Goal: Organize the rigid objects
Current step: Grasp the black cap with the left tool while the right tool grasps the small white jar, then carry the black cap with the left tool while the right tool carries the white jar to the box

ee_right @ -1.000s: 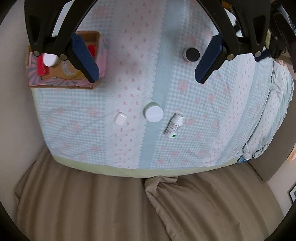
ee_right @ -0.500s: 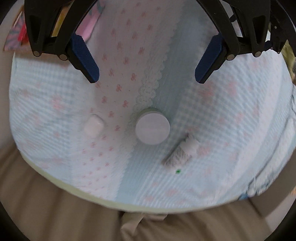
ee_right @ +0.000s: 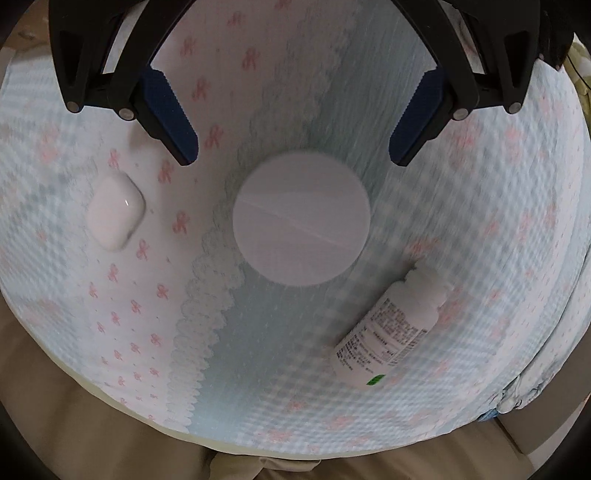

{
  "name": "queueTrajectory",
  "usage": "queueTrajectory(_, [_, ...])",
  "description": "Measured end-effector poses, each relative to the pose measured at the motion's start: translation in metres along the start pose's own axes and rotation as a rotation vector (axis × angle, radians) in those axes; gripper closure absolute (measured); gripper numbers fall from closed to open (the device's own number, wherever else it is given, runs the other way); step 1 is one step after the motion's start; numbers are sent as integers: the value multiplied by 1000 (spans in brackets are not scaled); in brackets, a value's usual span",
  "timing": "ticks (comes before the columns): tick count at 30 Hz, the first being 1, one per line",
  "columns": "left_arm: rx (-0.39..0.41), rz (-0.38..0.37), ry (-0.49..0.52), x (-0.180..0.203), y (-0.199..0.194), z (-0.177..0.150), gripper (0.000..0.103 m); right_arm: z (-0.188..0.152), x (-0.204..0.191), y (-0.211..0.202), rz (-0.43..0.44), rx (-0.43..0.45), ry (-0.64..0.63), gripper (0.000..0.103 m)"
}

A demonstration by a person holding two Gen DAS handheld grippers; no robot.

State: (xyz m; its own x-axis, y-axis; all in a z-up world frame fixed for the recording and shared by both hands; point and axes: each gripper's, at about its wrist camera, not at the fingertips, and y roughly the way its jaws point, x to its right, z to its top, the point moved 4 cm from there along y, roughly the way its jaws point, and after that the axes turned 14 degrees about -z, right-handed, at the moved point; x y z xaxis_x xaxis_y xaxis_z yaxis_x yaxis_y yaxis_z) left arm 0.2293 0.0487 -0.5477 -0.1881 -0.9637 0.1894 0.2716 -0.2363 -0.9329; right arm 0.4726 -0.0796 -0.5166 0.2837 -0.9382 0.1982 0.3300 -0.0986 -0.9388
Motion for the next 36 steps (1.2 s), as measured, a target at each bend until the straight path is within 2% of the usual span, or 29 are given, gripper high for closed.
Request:
queueTrajectory(4, [0,-2,-10,1,4,3,31,11,-2,12,1,5,-6,0])
queueTrajectory(6, [-8,-8,-11,2,6,3,40,15,-3,14,2,13,-10,3])
queueTrajectory(8, [-16,-7,-4,4,6,4,41,21,-4,15,1,26,-18,10])
queueTrajectory(10, [-14,-9,3,6,5,3,50,26,-5,16,2,38,-18,27])
queueTrajectory(12, [-20,-14,5,6,5,3,50,28,-7,17,15,43,-15,35])
queueTrajectory(25, [-12,-24,-10,-8,-1,14,50,26,-11,12,3,44,-31,35])
queueTrajectory(32, [37,-5,-25,-19,-26,31,50,15,-9,-15,27,53,-10,35])
queueTrajectory(36, [73,6,-22,-19,-50,43,50,14,-4,-44,43,72,20,35])
